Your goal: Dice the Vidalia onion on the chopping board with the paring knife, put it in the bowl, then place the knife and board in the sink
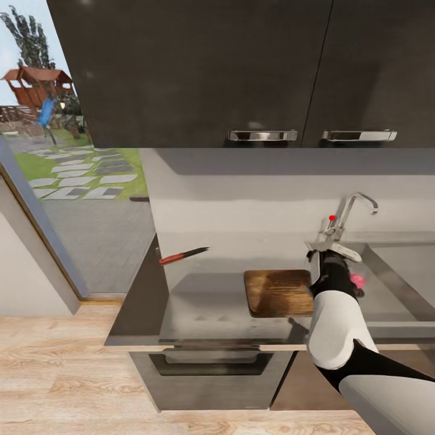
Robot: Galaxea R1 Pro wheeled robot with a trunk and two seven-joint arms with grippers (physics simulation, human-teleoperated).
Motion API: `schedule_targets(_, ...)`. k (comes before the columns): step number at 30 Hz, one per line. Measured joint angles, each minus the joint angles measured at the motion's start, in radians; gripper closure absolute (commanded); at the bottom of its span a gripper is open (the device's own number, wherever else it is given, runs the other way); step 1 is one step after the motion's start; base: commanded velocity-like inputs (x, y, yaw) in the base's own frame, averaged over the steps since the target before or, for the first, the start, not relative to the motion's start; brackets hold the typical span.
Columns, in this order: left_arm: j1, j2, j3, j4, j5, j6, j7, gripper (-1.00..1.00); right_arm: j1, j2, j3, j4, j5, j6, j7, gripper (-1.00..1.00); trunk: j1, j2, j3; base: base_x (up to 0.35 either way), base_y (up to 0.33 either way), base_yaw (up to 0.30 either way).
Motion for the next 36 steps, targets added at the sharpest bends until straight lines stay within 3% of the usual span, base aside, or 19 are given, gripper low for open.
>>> schedule_targets(2, 0.0, 0.0, 0.0, 0.0, 0.0, 0.0, 0.0, -1.0, 0.001, 0.0, 0.002, -0.008, 0.006, 0.001, 0.068, -1.0, 0.0, 0.0, 0.0, 0.0, 0.0, 0.0)
schedule_targets(4, 0.001, 0.0, 0.0, 0.0, 0.0, 0.0, 0.0, -1.0, 0.002, 0.0, 0.003, -0.015, 0.048, 0.001, 0.181, -1.0, 0.0, 0.0, 0.0, 0.0, 0.0, 0.0)
schedule_targets(6, 0.001, 0.0, 0.0, 0.0, 0.0, 0.0, 0.0, -1.0, 0.003, 0.0, 0.004, -0.019, 0.119, 0.0, 0.28, -1.0, 0.0, 0.0, 0.0, 0.0, 0.0, 0.0)
schedule_targets(9, 0.0, 0.0, 0.0, 0.0, 0.0, 0.0, 0.0, -1.0, 0.005, 0.0, 0.006, -0.035, 0.282, -0.007, 0.497, -1.0, 0.0, 0.0, 0.0, 0.0, 0.0, 0.0)
schedule_targets(10, 0.0, 0.0, 0.0, 0.0, 0.0, 0.0, 0.0, -1.0, 0.006, 0.0, 0.006, -0.04, 0.308, -0.009, 0.537, -1.0, 0.0, 0.0, 0.0, 0.0, 0.0, 0.0)
schedule_targets(11, 0.0, 0.0, 0.0, 0.0, 0.0, 0.0, 0.0, -1.0, 0.007, 0.0, 0.006, -0.053, 0.365, -0.023, 0.64, -1.0, 0.0, 0.0, 0.0, 0.0, 0.0, 0.0)
schedule_targets(12, 0.0, 0.0, 0.0, 0.0, 0.0, 0.0, 0.0, -1.0, 0.008, 0.0, 0.005, -0.062, 0.401, -0.049, 0.718, -1.0, 0.0, 0.0, 0.0, 0.0, 0.0, 0.0)
schedule_targets(13, 0.0, 0.0, 0.0, 0.0, 0.0, 0.0, 0.0, -1.0, 0.008, 0.0, 0.005, -0.066, 0.416, -0.065, 0.75, -1.0, 0.0, 0.0, 0.0, 0.0, 0.0, 0.0)
schedule_targets(18, 0.0, 0.0, 0.0, 0.0, 0.0, 0.0, 0.0, -1.0, 0.009, 0.0, 0.004, -0.072, 0.438, -0.093, 0.797, -1.0, 0.0, 0.0, 0.0, -0.059, 0.0, 0.0)
schedule_targets(36, 0.0, -0.001, 0.0, 0.0, 0.0, 0.0, 0.0, -1.0, 0.009, 0.0, 0.003, -0.073, 0.443, -0.109, 0.809, -1.0, 0.001, 0.0, 0.0, -0.286, 0.064, 0.0)
